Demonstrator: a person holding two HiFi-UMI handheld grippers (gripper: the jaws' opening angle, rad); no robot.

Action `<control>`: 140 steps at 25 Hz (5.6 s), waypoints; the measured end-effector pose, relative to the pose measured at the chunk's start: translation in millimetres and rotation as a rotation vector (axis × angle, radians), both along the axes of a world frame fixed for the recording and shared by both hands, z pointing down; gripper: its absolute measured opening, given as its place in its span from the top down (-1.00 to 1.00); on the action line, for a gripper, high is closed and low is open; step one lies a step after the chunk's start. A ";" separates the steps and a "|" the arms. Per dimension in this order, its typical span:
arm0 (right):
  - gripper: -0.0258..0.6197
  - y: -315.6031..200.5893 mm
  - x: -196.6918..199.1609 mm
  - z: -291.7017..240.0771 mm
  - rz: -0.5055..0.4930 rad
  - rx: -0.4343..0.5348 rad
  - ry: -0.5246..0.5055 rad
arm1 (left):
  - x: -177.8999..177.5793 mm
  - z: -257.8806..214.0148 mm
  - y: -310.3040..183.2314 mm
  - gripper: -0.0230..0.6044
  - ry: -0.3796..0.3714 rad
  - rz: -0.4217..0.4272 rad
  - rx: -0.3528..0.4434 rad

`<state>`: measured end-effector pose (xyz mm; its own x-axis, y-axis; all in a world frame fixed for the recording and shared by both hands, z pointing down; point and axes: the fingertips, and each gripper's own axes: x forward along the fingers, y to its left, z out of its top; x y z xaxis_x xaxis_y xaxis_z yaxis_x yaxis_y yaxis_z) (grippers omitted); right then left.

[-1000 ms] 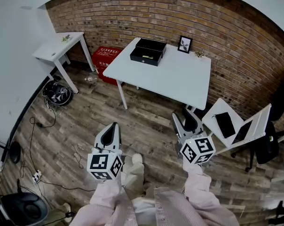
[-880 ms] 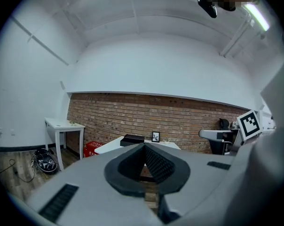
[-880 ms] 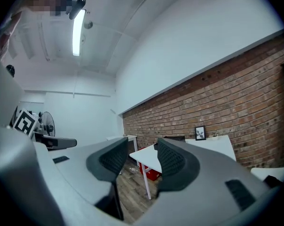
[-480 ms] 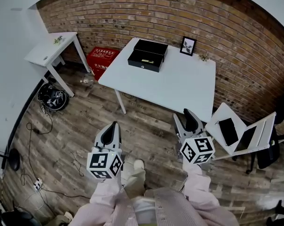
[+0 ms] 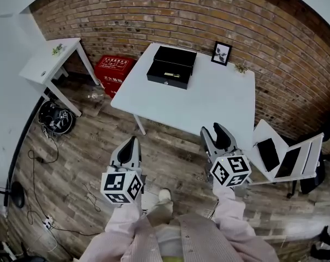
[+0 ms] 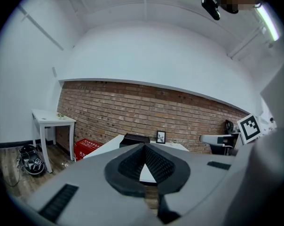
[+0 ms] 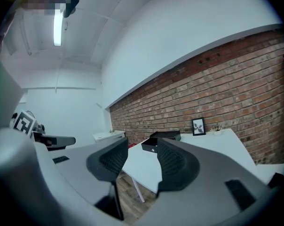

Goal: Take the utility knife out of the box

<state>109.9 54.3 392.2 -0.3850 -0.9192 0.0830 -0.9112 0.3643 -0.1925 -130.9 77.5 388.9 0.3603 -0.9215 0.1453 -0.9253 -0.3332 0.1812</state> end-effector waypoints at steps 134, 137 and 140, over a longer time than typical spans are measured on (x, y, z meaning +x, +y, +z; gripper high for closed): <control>0.76 -413.5 -118.0 234.4 -0.852 -0.634 0.857 | 52.0 149.0 -432.2 0.95 0.094 0.191 -0.429; 0.76 -411.2 -119.9 229.9 -0.841 -0.624 0.825 | 49.0 149.3 -427.3 0.95 0.091 0.185 -0.430; 0.76 -408.4 -119.7 223.2 -0.825 -0.599 0.807 | 46.6 147.0 -422.3 0.95 0.089 0.177 -0.421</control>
